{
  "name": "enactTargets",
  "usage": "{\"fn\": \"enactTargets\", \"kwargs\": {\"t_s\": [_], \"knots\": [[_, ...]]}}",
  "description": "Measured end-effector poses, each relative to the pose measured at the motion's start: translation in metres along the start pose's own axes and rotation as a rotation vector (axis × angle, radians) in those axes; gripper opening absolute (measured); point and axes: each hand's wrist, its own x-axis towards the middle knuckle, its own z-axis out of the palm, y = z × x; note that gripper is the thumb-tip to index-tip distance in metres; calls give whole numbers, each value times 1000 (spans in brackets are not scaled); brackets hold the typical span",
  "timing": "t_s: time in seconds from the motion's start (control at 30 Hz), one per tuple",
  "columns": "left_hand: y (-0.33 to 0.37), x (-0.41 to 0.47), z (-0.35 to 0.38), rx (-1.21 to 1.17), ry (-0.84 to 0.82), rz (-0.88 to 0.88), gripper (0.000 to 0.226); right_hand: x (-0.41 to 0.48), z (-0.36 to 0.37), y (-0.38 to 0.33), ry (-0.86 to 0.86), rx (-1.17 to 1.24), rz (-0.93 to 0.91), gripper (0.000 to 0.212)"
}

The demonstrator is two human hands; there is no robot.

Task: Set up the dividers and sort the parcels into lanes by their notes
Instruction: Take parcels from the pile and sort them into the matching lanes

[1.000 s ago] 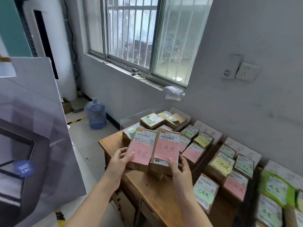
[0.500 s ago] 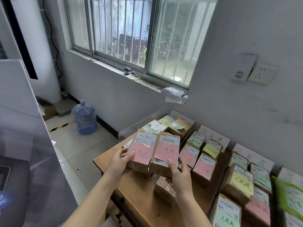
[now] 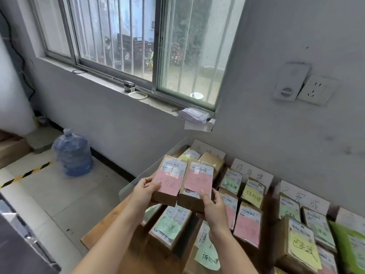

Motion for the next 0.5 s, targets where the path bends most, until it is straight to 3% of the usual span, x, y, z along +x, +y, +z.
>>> {"fn": "enactTargets", "kwargs": {"t_s": [0.13,0.3,0.5], "knots": [[9,28,4,9,-67,1,28,13,10,-7,66,34,18,80],[22,55,20,-1,-186,16,30,17,8,-27,189,101,-12,63],[22,65,64,14,-277,16,27,26,-17,-36,326,75,-43,77]]}}
